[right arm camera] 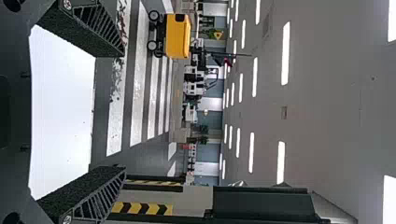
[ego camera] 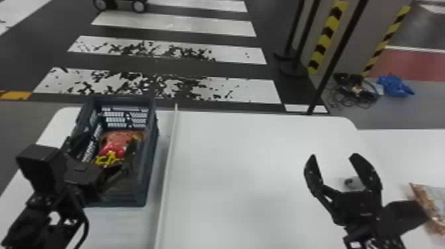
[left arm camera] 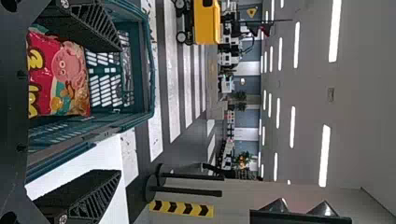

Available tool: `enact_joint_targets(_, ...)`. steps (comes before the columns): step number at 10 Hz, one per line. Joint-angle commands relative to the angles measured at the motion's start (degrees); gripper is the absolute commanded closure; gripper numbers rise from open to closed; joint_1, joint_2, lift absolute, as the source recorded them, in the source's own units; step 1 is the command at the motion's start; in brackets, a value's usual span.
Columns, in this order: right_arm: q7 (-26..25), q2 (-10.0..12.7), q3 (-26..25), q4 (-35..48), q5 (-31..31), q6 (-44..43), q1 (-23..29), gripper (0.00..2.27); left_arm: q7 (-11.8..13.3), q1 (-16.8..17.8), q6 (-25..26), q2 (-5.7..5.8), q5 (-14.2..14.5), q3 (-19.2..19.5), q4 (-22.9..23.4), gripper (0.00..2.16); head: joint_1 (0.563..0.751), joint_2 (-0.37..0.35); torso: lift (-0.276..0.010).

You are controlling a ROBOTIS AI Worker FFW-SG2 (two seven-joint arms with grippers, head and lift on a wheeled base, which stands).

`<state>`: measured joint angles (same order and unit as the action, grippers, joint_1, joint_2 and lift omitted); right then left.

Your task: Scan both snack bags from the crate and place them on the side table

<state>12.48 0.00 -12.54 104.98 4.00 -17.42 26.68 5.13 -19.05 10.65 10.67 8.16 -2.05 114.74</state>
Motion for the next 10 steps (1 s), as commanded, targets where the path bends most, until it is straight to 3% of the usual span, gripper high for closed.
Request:
enact_joint_targets(1,0.01,0.05,0.06,-0.22,0.13,-0.02,0.57,0.06,1.20,1.74,3.73,0.75,0.63,1.35,2.15,0.07,0.695,-0.119,-0.098)
enact_joint_targets(4,0.09,0.05,-0.38,-0.39,0.39,0.86,1.18,0.06,2.08,7.63,14.63,5.15,1.15,2.93,3.03,0.08,0.695,-0.095,-0.098)
enact_joint_targets(7,0.01,0.05,-1.34,-0.39,0.83,1.39,1.44,0.06,6.91,14.74,27.11,10.42,-0.52,2.40,-0.75,0.08,0.695,-0.076,-0.098)
enact_joint_targets(8,0.09,0.05,-1.43,-0.48,0.83,1.57,1.44,0.06,8.84,16.94,28.34,11.39,-0.87,1.79,-2.77,0.08,0.695,-0.066,-0.098)
enact_joint_targets(10,0.09,0.05,-1.96,-0.57,0.83,1.74,1.36,0.06,12.54,22.04,28.52,12.27,-2.98,-1.29,-7.60,0.08,0.695,-0.057,-0.098)
